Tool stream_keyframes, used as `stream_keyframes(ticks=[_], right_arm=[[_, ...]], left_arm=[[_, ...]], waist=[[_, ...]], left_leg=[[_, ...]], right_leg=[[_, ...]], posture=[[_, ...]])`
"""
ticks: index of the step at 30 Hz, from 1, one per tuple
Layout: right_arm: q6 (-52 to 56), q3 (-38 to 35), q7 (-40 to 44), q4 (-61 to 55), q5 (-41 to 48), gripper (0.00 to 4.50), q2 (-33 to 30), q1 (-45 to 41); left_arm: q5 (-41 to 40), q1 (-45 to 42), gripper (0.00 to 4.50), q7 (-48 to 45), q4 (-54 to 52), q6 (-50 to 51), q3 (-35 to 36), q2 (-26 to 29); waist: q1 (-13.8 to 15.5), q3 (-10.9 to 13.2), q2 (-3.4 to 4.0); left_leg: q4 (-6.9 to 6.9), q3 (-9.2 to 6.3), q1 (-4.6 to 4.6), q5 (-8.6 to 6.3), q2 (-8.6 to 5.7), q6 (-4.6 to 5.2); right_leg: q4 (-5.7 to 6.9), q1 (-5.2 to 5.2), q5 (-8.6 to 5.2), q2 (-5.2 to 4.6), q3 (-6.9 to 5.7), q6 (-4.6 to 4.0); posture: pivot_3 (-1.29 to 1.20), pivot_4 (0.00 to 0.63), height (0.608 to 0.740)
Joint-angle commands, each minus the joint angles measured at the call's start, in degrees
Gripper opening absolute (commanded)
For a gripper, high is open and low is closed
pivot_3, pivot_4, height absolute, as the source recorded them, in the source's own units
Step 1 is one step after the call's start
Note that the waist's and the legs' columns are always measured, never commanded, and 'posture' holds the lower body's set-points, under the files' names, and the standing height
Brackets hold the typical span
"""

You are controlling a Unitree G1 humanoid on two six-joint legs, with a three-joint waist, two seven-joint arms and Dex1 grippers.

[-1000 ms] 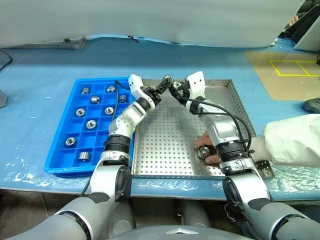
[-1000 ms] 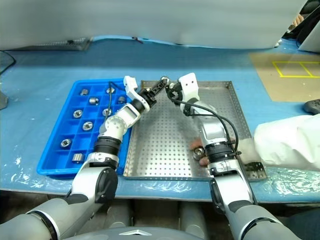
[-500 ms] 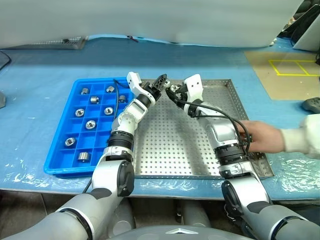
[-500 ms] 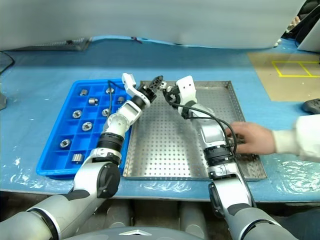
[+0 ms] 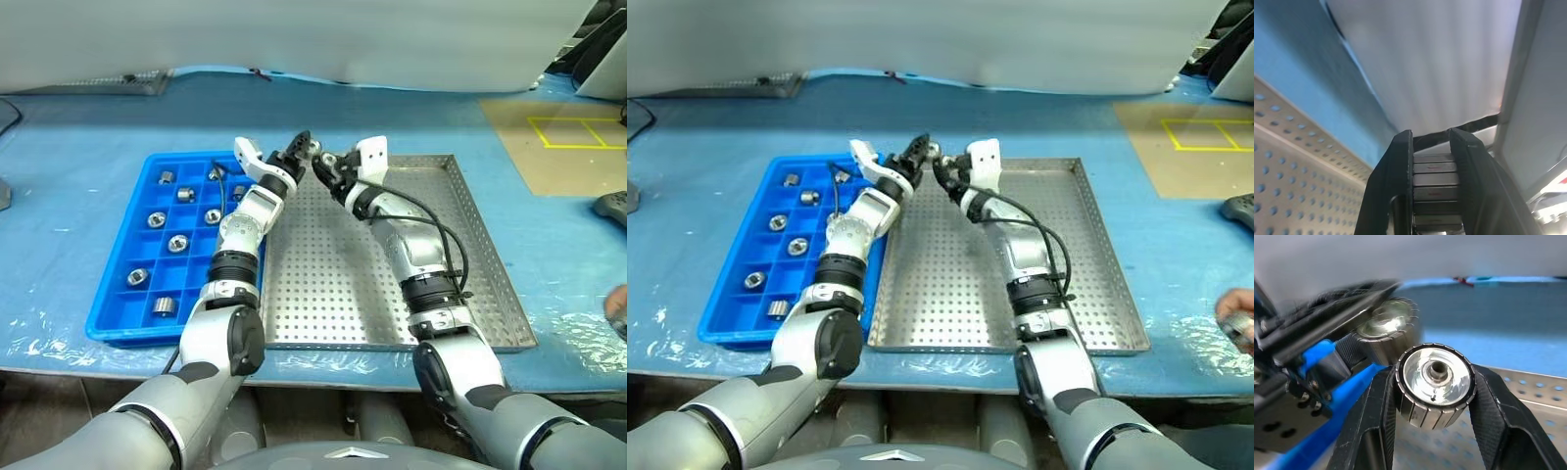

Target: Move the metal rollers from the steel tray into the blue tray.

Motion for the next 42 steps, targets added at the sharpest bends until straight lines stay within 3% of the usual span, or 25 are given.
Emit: stream_keyframes(ticks=[1, 3, 7, 11, 18, 23, 27, 33, 42], right_arm=[[5.9, -17.5, -4.4, -4.5, 27.3, 1.72, 2.9, -7.7], [8.7, -16.9, -5.0, -3.5, 27.6, 1.72, 2.8, -7.9], [5.2, 15.6, 1.3, -4.7, -5.9, 1.72, -9.9, -5.1], [0.9, 25.1, 7.1, -4.2, -13.9, 1.72, -12.5, -4.8], [-0.6, 26.9, 12.8, -0.8, -15.0, 1.72, -7.4, -5.6], [2.0, 30.0, 24.6, -4.2, -12.6, 1.72, -6.6, -3.1], [2.6, 30.3, 25.4, -3.1, -13.5, 1.72, -3.7, -2.7], [4.3, 29.6, 21.4, 2.6, -15.4, 1.72, 1.9, -5.1], [6.3, 34.9, 29.9, 3.4, -17.1, 1.72, 3.0, -3.5]], left_arm=[[-9.2, -2.5, 0.78, 2.6, 3.9, -8.6, 14.3, 9.8], [-6.3, -2.4, 0.78, 0.9, 4.3, -10.8, 13.3, 12.9], [9.0, 1.7, 0.78, -8.0, -3.9, -13.1, -0.8, 19.1], [10.4, 6.6, 0.78, -10.5, -12.7, -9.9, -3.5, 22.6], [11.5, 16.9, 0.78, -9.4, -24.8, -6.6, -3.5, 27.5], [10.5, 21.6, 0.78, -6.2, -32.9, -5.1, -2.6, 26.5], [10.6, 27.2, 0.78, -3.3, -40.6, -3.9, -2.9, 25.4], [10.3, 28.6, 0.78, 1.8, -41.9, -5.1, -0.1, 25.1], [9.9, 31.3, 0.78, 4.3, -45.2, -4.4, 0.9, 25.8]], waist=[[-0.4, 0.2, -0.05], [0.2, 0.2, -0.11], [2.4, 0.2, -0.1], [4.4, 0.2, -0.11], [4.6, 0.2, -0.19], [5.1, 0.2, -0.22], [5.6, 0.2, -0.22], [6.4, 0.2, -0.22], [7.8, 0.2, -0.23]], left_leg=[[-0.07, 0.0, 0.1, 0.0, -0.04, 0.0], [-0.43, -0.07, 0.31, 0.09, -0.03, -0.15], [-0.75, -0.23, 0.11, 0.26, 0.0, -0.45], [-0.8, -0.41, -0.32, 0.26, 0.09, -0.48], [-0.66, -0.46, -0.31, 0.28, 0.11, -0.54], [-0.4, -0.53, -0.31, 0.36, 0.15, -0.67], [-0.4, -0.54, -0.17, 0.44, 0.17, -0.79], [-0.43, -0.58, -0.16, 0.56, 0.67, -1.0], [-0.44, -0.74, -0.37, 0.56, 0.7, -1.01]], right_leg=[[0.06, -0.11, 0.03, 0.09, 0.13, -0.01], [-0.03, -0.03, 0.02, 0.14, 0.08, -0.01], [-0.38, 0.1, 0.01, 0.03, -0.47, 0.05], [-0.44, 0.02, 0.08, -0.02, -0.87, 0.21], [-0.19, -0.02, -0.01, -0.05, -0.87, 0.06], [0.04, 0.0, -0.1, -0.13, -0.91, -0.05], [0.16, 0.07, -0.1, -0.17, -0.92, -0.05], [0.25, 0.03, -0.11, 0.07, -0.98, -0.18], [0.14, -0.01, -0.15, 0.06, -1.3, -0.22]], posture=[[-0.03, 0.15, 0.74], [-0.02, 0.15, 0.74], [0.02, 0.15, 0.74], [0.04, 0.15, 0.74], [0.16, 0.15, 0.74], [0.24, 0.15, 0.74], [0.28, 0.15, 0.74], [0.32, 0.15, 0.74], [0.38, 0.15, 0.74]])
